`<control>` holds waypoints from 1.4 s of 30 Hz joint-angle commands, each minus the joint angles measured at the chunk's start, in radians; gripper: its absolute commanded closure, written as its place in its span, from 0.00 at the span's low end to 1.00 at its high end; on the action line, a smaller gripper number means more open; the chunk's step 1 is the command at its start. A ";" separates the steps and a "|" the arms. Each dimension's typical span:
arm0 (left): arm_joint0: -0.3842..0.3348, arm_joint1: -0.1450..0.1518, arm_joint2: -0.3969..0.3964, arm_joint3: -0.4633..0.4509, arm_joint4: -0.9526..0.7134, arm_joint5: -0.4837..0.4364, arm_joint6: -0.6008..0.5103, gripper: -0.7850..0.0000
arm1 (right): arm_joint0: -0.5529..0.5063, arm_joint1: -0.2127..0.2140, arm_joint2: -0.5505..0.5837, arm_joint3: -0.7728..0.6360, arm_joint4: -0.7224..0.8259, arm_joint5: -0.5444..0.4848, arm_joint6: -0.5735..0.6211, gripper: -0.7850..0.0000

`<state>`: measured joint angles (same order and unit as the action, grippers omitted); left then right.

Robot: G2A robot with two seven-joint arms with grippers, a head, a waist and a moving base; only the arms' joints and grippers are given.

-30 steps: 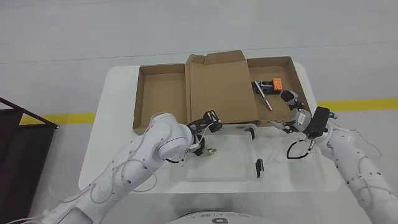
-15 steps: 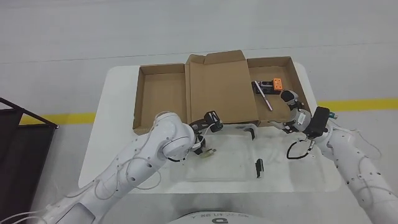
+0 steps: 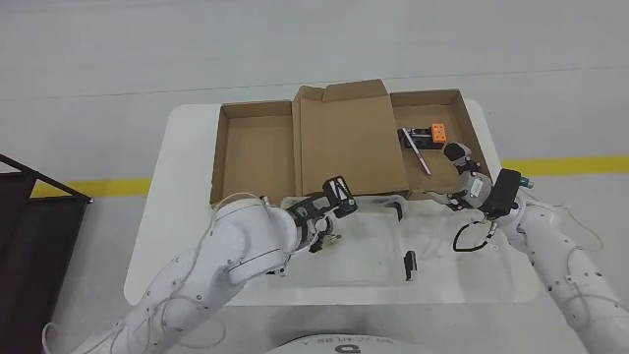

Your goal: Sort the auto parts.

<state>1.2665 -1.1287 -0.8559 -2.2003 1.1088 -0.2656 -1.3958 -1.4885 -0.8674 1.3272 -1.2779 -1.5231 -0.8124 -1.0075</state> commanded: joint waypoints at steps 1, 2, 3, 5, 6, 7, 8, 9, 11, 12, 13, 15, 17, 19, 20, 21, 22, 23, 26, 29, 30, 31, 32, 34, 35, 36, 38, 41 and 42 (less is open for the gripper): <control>0.035 0.013 -0.068 -0.055 0.017 0.007 0.025 1.00 | 0.000 0.000 0.000 0.000 -0.001 0.000 0.000 0.00; 0.053 0.018 -0.097 -0.068 0.016 0.006 0.036 1.00 | 0.000 0.000 0.000 0.000 -0.001 0.000 0.000 0.00; 0.065 0.023 -0.127 -0.072 0.008 0.002 0.044 1.00 | 0.000 0.000 0.000 0.000 -0.001 0.000 0.000 0.00; 0.080 0.031 -0.189 -0.064 -0.010 -0.001 0.067 1.00 | 0.000 0.000 0.000 0.000 -0.001 0.000 0.000 0.00; 0.084 0.034 -0.216 -0.052 -0.022 -0.004 0.079 1.00 | 0.000 0.000 0.000 0.000 -0.001 0.000 0.000 0.00; 0.086 0.036 -0.239 -0.039 -0.040 -0.009 0.090 1.00 | 0.000 0.000 0.000 0.000 -0.001 0.000 0.000 0.00; 0.085 0.038 -0.264 -0.020 -0.056 -0.011 0.101 1.00 | 0.000 0.000 0.000 0.000 -0.001 0.000 0.000 0.00; 0.084 0.040 -0.286 0.000 -0.073 -0.011 0.110 1.00 | 0.000 0.000 0.000 0.000 -0.001 0.000 0.000 0.00; 0.074 0.043 -0.325 0.045 -0.114 -0.009 0.124 1.00 | 0.000 0.000 0.000 0.000 -0.001 0.000 0.000 0.00; 0.065 0.044 -0.341 0.065 -0.125 -0.009 0.130 1.00 | 0.000 0.000 0.000 0.000 -0.001 0.000 0.000 0.00; 0.057 0.044 -0.355 0.087 -0.138 -0.009 0.139 1.00 | 0.000 0.000 0.000 0.000 -0.001 0.000 0.000 0.00; 0.041 0.046 -0.379 0.130 -0.163 -0.009 0.151 1.00 | 0.000 0.000 0.000 0.000 -0.001 0.000 0.000 0.00; 0.026 0.048 -0.396 0.169 -0.138 0.007 0.173 1.00 | 0.000 0.000 0.000 0.000 -0.001 0.000 0.000 0.00; 0.010 0.047 -0.402 0.216 -0.178 0.004 0.186 1.00 | 0.000 0.000 0.000 0.000 -0.001 0.000 0.000 0.00; -0.003 0.047 -0.407 0.241 -0.188 0.001 0.189 1.00 | 0.000 0.000 0.000 0.000 -0.001 0.000 0.000 0.00; -0.016 0.047 -0.408 0.270 -0.199 0.001 0.196 1.00 | 0.000 0.000 0.000 0.000 -0.001 0.000 0.000 0.00; -0.030 0.046 -0.405 0.295 -0.213 -0.003 0.202 1.00 | 0.000 0.000 0.000 0.000 -0.001 0.000 0.000 0.00; -0.046 0.044 -0.402 0.326 -0.226 -0.005 0.210 1.00 | 0.000 0.000 0.000 0.000 -0.001 0.000 0.000 0.00; -0.100 0.038 -0.375 0.424 -0.236 0.001 0.232 1.00 | 0.000 0.000 0.000 0.000 -0.001 0.000 0.000 0.00; -0.165 0.029 -0.328 0.522 -0.220 0.017 0.249 1.00 | 0.000 0.000 0.000 0.000 -0.001 0.000 0.000 0.00; -0.185 0.025 -0.309 0.555 -0.213 0.025 0.257 1.00 | 0.000 0.000 0.000 0.000 -0.001 0.000 0.000 0.00; -0.204 0.021 -0.290 0.588 -0.202 0.031 0.266 1.00 | 0.000 0.000 0.000 0.000 -0.001 0.000 0.000 0.00; -0.222 0.016 -0.271 0.616 -0.196 0.037 0.277 1.00 | 0.000 0.000 0.000 0.000 -0.001 0.000 0.000 0.00; -0.254 0.008 -0.233 0.665 -0.154 0.058 0.291 1.00 | 0.000 0.000 0.000 0.000 -0.001 0.000 0.000 0.00; -0.265 0.004 -0.214 0.681 -0.129 0.073 0.301 1.00 | 0.000 0.000 0.000 0.000 -0.001 0.000 0.000 0.00; -0.273 0.000 -0.196 0.697 -0.115 0.084 0.309 1.00 | 0.000 0.000 0.000 0.000 -0.001 0.000 0.000 0.00; -0.288 -0.008 -0.167 0.723 -0.108 0.095 0.315 1.00 | 0.000 0.000 0.000 0.000 -0.001 0.000 0.000 0.00; -0.308 -0.018 -0.130 0.765 -0.090 0.106 0.326 1.00 | 0.000 0.000 0.000 0.000 -0.001 0.000 0.000 0.00; -0.314 -0.021 -0.119 0.778 -0.087 0.110 0.331 1.00 | 0.000 0.000 0.000 0.000 -0.001 0.000 0.000 0.00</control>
<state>0.9586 -1.1466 -0.9875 -1.4382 1.0178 -0.1593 -1.0701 -1.4885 -0.8674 1.3272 -1.2779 -1.5231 -0.8124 -1.0075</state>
